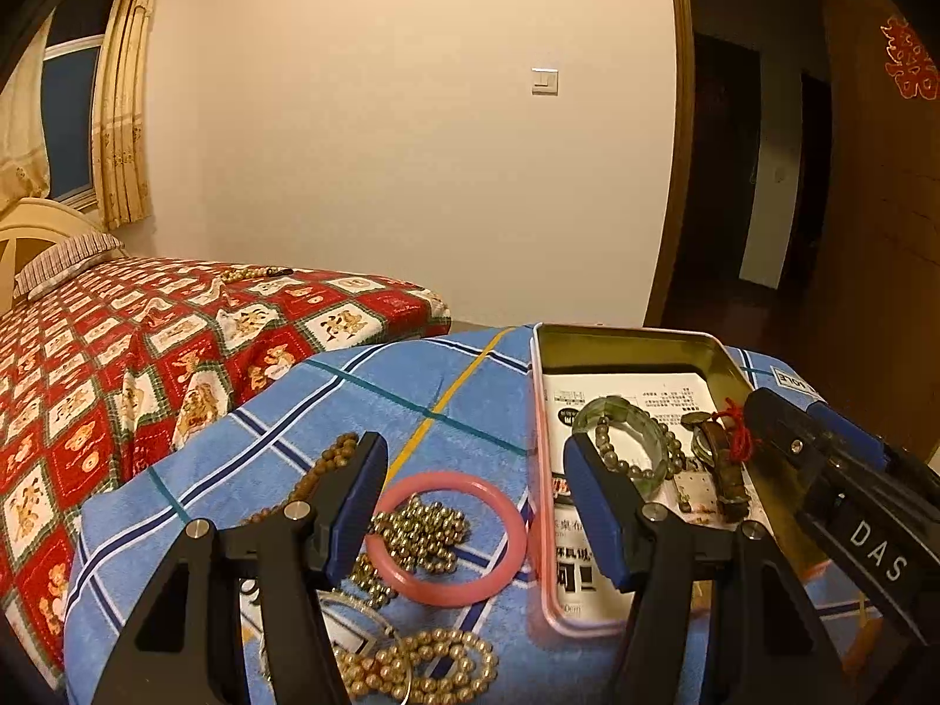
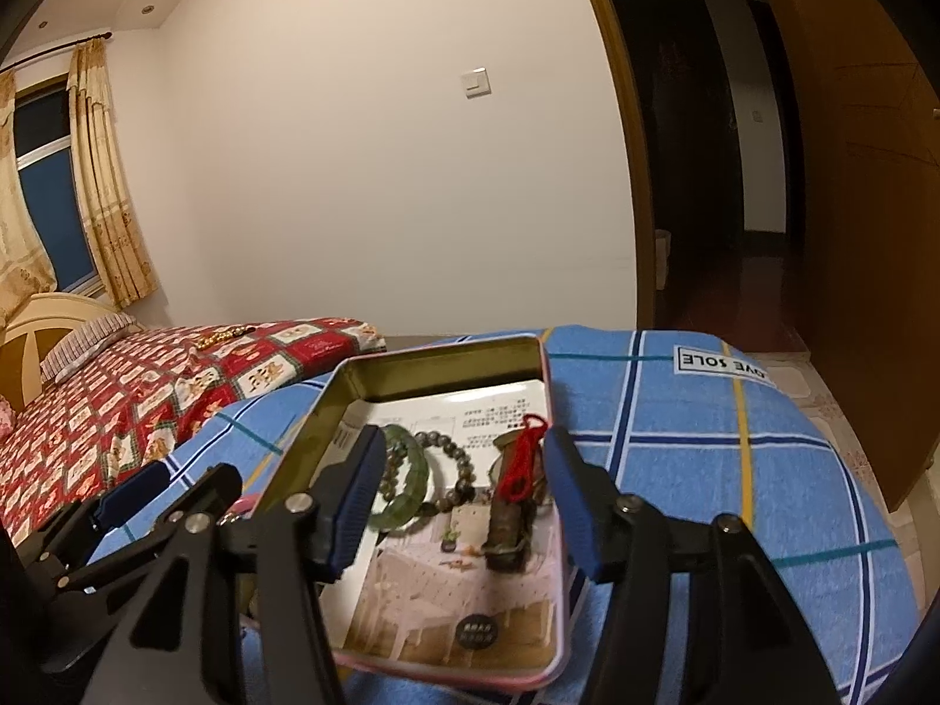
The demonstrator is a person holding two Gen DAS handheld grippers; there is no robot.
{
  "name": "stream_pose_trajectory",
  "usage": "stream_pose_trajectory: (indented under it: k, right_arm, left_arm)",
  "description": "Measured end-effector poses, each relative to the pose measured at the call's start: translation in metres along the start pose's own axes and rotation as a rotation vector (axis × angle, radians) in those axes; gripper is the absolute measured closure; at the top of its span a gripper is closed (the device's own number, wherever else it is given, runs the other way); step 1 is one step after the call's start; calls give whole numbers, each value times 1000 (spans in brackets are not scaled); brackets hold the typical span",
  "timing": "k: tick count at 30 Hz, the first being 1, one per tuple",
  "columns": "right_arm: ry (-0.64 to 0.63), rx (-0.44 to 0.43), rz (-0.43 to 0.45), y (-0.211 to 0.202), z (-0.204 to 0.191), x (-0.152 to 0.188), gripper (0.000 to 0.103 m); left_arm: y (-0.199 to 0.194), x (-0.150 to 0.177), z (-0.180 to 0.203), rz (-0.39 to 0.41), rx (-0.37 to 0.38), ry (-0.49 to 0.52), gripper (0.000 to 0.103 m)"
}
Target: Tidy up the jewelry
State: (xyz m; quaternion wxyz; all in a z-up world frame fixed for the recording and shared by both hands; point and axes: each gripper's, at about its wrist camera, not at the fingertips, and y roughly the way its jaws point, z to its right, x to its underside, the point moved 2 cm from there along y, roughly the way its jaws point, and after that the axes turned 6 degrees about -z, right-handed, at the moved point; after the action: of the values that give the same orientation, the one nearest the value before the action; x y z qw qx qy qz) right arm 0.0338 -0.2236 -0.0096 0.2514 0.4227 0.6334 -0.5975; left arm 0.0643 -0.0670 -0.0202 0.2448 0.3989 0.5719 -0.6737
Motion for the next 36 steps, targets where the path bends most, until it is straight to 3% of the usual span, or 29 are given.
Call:
stream_pose_trajectory:
  k: [16, 22, 24, 30, 36]
  right_arm:
    - [-29, -3, -1, -19, -24, 20, 44]
    - [-63, -24, -16, -24, -37, 27, 44]
    - [-75, -32, -21, -25, -42, 30, 44]
    - [-103, -78, -60, -25, -59, 39, 44]
    - [-140, -133, -105, -27, -80, 50, 44]
  left_arm:
    - [-31, 24, -10, -18, -17, 13, 40]
    - [-43, 38, -48, -82, -36, -33, 40]
    - [-48, 39, -69, -107, -8, -90, 40]
    - [-56, 43, -112, -131, -169, -102, 40]
    - [-51, 51, -139, -146, -196, -172, 40]
